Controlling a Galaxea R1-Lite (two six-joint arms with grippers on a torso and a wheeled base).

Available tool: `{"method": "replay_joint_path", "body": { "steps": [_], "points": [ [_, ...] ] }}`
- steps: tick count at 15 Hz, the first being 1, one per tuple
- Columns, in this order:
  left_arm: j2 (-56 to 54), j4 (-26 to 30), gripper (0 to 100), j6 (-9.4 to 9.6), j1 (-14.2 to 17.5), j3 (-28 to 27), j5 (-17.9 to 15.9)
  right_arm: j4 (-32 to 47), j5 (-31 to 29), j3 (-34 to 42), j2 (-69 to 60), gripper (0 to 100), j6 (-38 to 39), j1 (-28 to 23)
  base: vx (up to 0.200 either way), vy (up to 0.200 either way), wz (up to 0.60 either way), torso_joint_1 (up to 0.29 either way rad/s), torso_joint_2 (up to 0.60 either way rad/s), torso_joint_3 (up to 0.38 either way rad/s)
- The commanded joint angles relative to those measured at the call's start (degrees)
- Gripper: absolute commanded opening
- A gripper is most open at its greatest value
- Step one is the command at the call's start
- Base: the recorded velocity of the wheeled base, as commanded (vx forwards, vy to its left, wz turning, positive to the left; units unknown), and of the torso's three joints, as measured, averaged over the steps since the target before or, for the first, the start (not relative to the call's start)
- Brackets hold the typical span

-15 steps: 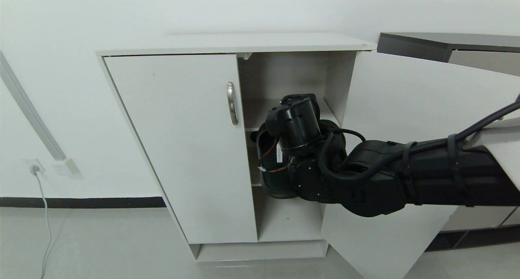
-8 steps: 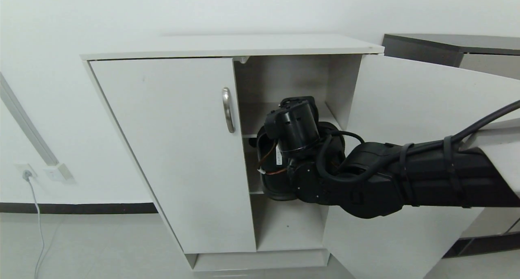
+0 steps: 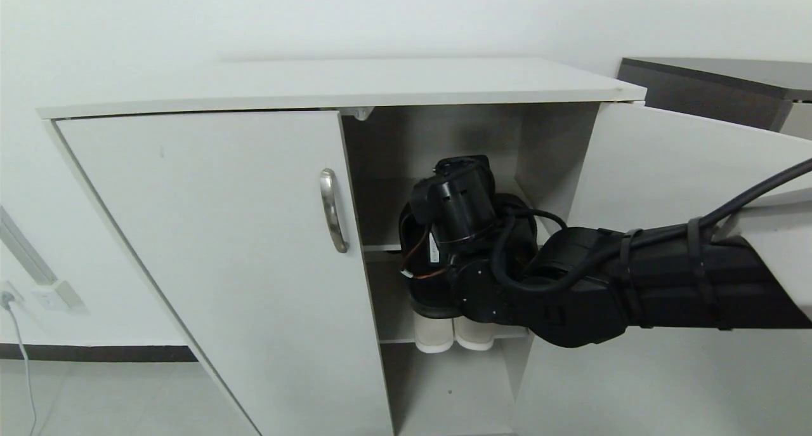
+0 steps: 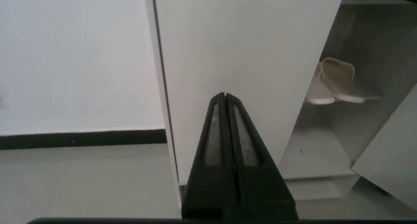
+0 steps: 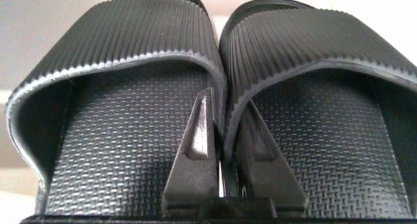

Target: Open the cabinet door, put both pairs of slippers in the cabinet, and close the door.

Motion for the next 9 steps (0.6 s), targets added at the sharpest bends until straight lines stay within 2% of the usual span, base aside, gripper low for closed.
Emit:
{"method": "replay_joint_path", "body": {
  "steps": [1,2,9],
  "points": [
    [0.1,0.0,0,-0.02,0.0,0.0,0.0,-0.1,-0.1,0.1,0.0,0,0.1,0.0,0.2,0.0,0.0,-0.007,0.0,0.002],
    [0.1,0.0,0,-0.02,0.0,0.0,0.0,-0.1,-0.1,0.1,0.0,0,0.1,0.0,0.2,0.0,0.0,-0.002,0.0,0.002],
    [0.1,-0.1,0,-0.1,0.0,0.0,0.0,-0.8,0.4,-1.1,2.3,0,-0.1,-0.5,0.0,0.0,0.0,0.0,0.0,0.0]
  ]
}}
